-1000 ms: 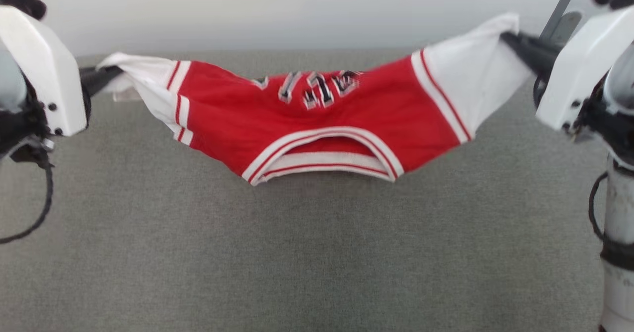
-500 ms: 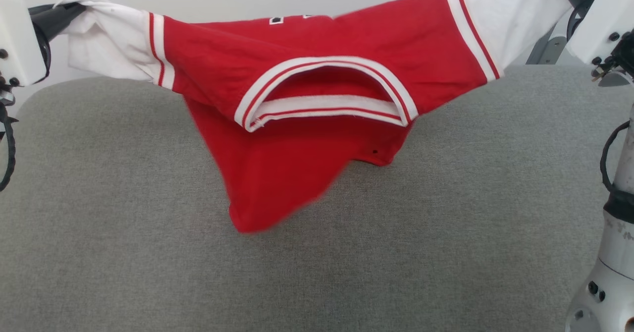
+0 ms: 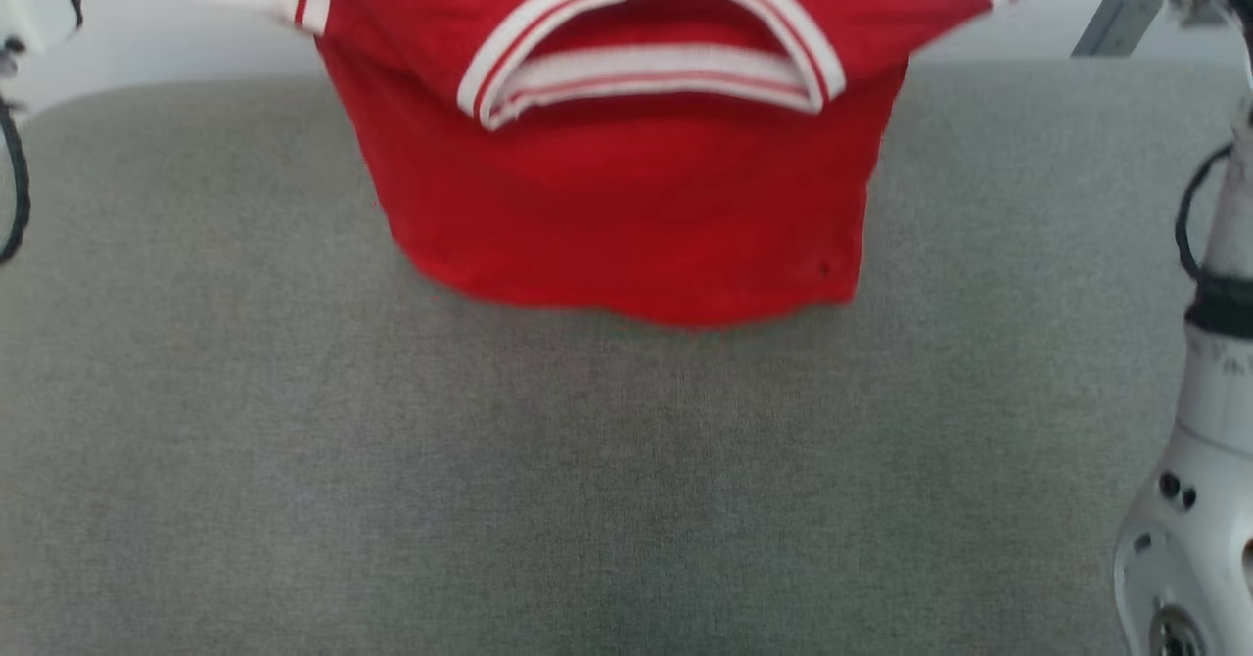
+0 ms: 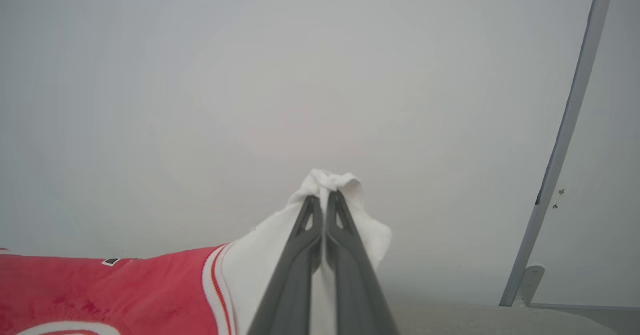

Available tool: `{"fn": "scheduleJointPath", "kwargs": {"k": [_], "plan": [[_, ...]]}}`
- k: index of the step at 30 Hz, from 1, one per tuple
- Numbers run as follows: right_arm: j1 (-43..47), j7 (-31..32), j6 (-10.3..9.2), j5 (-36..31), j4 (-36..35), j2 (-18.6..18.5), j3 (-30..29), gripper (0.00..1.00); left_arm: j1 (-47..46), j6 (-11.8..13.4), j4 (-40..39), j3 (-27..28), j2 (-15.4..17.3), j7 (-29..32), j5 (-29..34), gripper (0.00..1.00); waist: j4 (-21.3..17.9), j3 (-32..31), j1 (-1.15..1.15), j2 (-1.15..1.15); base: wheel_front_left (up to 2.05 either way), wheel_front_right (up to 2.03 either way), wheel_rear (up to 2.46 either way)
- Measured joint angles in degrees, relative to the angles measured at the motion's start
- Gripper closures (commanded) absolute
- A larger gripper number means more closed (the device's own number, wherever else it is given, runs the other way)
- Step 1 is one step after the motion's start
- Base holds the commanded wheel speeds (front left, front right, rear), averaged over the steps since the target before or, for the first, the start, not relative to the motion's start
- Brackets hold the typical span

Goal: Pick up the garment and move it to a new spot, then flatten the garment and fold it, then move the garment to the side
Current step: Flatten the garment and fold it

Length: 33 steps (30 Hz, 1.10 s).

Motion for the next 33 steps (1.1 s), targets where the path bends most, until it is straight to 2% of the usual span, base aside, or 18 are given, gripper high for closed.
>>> {"fn": "scheduleJointPath", "kwargs": {"k": [6,12,16,19,23,29,30,33], "plan": [[-8.1,-14.2,0.00,-2.8,9.1,-0.1,3.1,1.00,-8.2,-3.1,6.8,-1.2,-2.8,-10.6,6.0,1.00,-0.2,4.9,0.00,0.00,0.00,0.00,0.00],[-15.8,-31.6,0.00,-8.1,16.9,-2.1,6.8,1.00,-16.3,-4.6,12.4,-2.3,-5.4,-26.8,12.8,1.00,-0.1,9.4,0.00,0.00,0.00,0.00,0.00],[-18.7,-40.3,0.00,-11.3,22.0,-3.3,9.3,1.00,-18.0,-5.1,15.6,-3.9,-7.0,-36.8,15.1,1.00,0.3,11.8,0.00,0.00,0.00,0.00,0.00],[-18.6,-41.8,0.00,-11.4,26.7,-3.6,11.0,1.00,-17.3,-5.3,18.9,-6.0,-7.7,-40.1,14.6,1.00,0.8,12.9,0.00,0.00,0.00,0.00,0.00],[-16.2,-40.2,0.00,-8.9,31.7,-4.0,13.5,1.00,-13.3,-5.3,22.0,-9.9,-7.7,-41.3,11.3,1.00,1.3,13.5,0.00,0.00,0.00,0.00,0.00],[-11.1,-35.7,0.00,-3.8,34.3,-4.5,17.7,1.00,-7.8,-5.4,24.3,-14.2,-7.2,-40.0,6.4,1.00,1.4,13.4,0.00,0.00,0.00,0.00,0.00],[-8.8,-32.6,0.00,-0.9,34.5,-4.6,19.3,1.00,-5.4,-5.4,25.0,-16.0,-6.8,-38.5,4.8,1.00,1.3,13.1,0.00,0.00,0.00,0.00,0.00],[-6.0,-29.1,0.00,2.2,34.2,-4.8,20.4,1.00,-3.1,-5.4,25.3,-17.1,-6.6,-36.1,2.0,1.00,1.4,12.7,0.00,0.00,0.00,0.00,0.00]]}}
